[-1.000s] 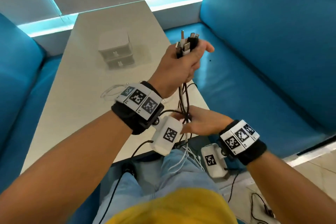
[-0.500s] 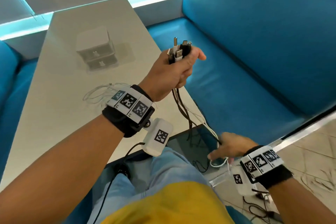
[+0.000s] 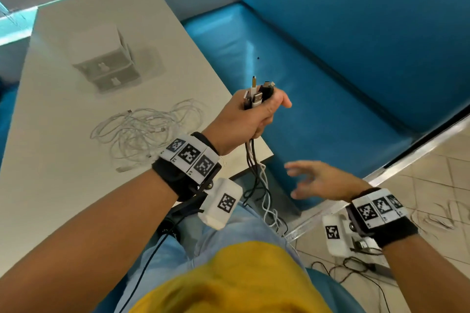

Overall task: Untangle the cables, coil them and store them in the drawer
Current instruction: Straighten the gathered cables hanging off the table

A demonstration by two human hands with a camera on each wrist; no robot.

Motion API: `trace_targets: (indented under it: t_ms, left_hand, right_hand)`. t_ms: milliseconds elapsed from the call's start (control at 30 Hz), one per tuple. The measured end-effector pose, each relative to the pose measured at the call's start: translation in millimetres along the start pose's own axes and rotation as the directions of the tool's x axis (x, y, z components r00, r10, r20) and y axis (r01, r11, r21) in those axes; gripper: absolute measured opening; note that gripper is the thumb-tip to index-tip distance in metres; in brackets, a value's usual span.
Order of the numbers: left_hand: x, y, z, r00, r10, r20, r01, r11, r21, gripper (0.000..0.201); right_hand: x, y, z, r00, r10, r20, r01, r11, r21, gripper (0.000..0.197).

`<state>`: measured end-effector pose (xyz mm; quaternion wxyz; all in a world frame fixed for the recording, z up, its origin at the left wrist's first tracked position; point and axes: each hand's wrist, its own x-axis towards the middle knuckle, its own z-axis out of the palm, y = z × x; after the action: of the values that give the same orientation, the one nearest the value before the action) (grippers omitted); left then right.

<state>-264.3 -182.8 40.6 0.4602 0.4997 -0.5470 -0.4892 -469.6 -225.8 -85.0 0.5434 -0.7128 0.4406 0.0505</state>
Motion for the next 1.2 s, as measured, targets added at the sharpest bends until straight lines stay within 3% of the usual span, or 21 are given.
trace_targets:
  t_ms: [67, 167, 200, 300, 333, 433, 567, 733, 867, 1000, 1200]
  left_hand:
    - [2, -4, 7, 1.0, -0.012, -0.015, 0.012, 1.0, -0.022, 0.024]
    - [7, -8, 14, 0.999, -0.012, -0.04, 0.011, 0.999, -0.04, 0.025]
    - [8, -8, 15, 0.999, -0.008, -0.052, 0.006, 0.999, -0.047, 0.026]
    - [11, -6, 17, 0.994, 0.012, -0.112, -0.02, 0.997, -0.071, 0.024]
    - [13, -5, 17, 0.991, 0.016, -0.13, -0.027, 0.997, -0.079, 0.024]
    - [15, -3, 12, 0.988, 0.024, -0.153, -0.039, 0.995, -0.094, 0.024]
    - [10, 1, 10, 0.989, -0.002, -0.145, -0.016, 0.992, -0.127, 0.026]
    - [9, 13, 7, 0.996, 0.001, -0.094, -0.012, 0.993, -0.115, 0.026]
    - [1, 15, 23, 1.0, 0.016, 0.011, -0.016, 1.0, -0.012, 0.025]
    - [-3, 11, 36, 1.0, 0.016, 0.009, -0.016, 0.999, -0.036, 0.025]
    - [-6, 2, 40, 1.0, 0.02, -0.013, -0.02, 1.0, 0.005, 0.026]
  right_hand:
    - [-1, -25, -1, 0.985, -0.17, -0.007, 0.169, 0.978, 0.123, 0.082]
    - [6, -54, 6, 0.955, -0.294, -0.051, 0.297, 0.95, 0.099, 0.088]
    - [9, -62, 9, 0.943, -0.323, -0.079, 0.329, 0.941, 0.077, 0.078]
    - [17, -80, 18, 0.929, -0.348, -0.128, 0.359, 0.93, 0.078, 0.025]
    - [23, -79, 22, 0.929, -0.344, -0.134, 0.357, 0.93, 0.091, 0.02]
    - [40, -61, 30, 0.952, -0.284, -0.111, 0.296, 0.948, 0.118, 0.027]
    - [51, -36, 29, 0.974, -0.223, -0.04, 0.223, 0.913, 0.341, 0.027]
    - [56, -14, 19, 0.984, -0.178, -0.015, 0.177, 0.966, 0.189, 0.036]
    - [46, 1, 13, 0.999, -0.045, 0.0, 0.045, 0.999, 0.025, 0.039]
    - [30, 6, 3, 0.99, 0.111, 0.082, -0.099, 0.986, -0.137, 0.046]
    - [29, 16, 5, 0.995, 0.091, 0.043, -0.082, 0.982, -0.168, 0.023]
